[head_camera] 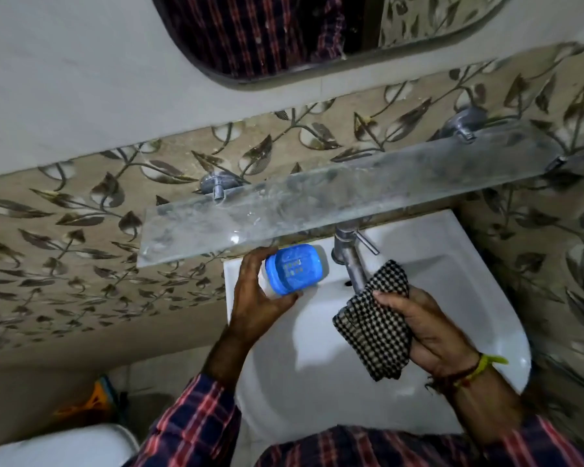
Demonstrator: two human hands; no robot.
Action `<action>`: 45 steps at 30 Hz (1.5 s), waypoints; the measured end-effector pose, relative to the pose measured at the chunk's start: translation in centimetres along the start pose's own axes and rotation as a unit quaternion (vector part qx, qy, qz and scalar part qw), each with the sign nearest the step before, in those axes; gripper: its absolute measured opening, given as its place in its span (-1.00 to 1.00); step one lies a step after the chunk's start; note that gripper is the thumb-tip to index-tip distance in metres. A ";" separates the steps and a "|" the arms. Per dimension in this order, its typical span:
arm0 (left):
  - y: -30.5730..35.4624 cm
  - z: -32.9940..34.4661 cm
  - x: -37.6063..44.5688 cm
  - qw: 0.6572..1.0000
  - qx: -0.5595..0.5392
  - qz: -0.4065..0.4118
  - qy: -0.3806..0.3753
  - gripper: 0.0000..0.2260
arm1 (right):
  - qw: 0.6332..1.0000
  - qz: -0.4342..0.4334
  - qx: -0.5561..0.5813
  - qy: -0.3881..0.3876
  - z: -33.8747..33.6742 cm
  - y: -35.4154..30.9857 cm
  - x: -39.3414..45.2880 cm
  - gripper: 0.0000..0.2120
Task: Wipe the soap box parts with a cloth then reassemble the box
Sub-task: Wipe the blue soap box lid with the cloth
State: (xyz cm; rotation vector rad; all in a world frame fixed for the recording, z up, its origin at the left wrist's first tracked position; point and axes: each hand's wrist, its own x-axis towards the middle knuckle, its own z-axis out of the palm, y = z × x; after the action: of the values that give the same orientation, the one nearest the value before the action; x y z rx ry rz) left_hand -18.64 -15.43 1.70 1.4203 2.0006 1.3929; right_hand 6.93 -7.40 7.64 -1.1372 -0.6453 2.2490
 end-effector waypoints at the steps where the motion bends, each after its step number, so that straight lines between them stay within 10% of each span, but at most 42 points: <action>1: 0.6 0.1 -0.7 1.000 -0.012 0.001 0.003 -0.33 | 1.000 -0.007 -0.007 0.000 -0.1 -0.3 -0.2 -0.73; 8: 3.5 2.1 -5.5 0.949 -0.275 -0.151 -0.026 -0.31 | 0.996 -0.067 -0.059 0.030 -0.6 -1.2 -2.0 -0.87; 18: 7.7 4.6 -7.7 0.703 -0.634 -0.321 -0.028 -0.29 | 0.897 -0.245 -0.366 0.022 -2.9 -3.4 -4.8 -0.81; 25: 10.6 7.4 -8.3 0.647 -0.668 -0.357 -0.086 -0.39 | 0.927 -0.202 -0.315 0.001 -3.0 -3.9 -5.4 -0.76; 36: 13.2 6.7 -7.8 0.782 -0.531 -0.317 -0.076 -0.57 | 0.792 -0.303 -0.530 0.006 -1.0 -4.8 -5.9 -0.88; 41: 14.2 6.9 -7.4 0.821 -0.499 -0.262 -0.088 -0.60 | 0.946 -0.139 -0.291 -0.028 1.6 -3.3 -5.6 -0.85; 45: 14.9 6.7 -7.0 0.828 -0.492 -0.251 -0.095 -0.61 | 0.983 -0.066 -0.165 -0.039 3.4 -3.0 -5.2 -0.87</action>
State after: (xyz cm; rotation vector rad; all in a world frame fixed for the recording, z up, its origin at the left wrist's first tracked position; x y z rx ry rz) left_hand -2.64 -17.37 9.22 0.4782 1.0572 1.5550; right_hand 7.47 -9.11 14.30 -1.1236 -1.1261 2.1333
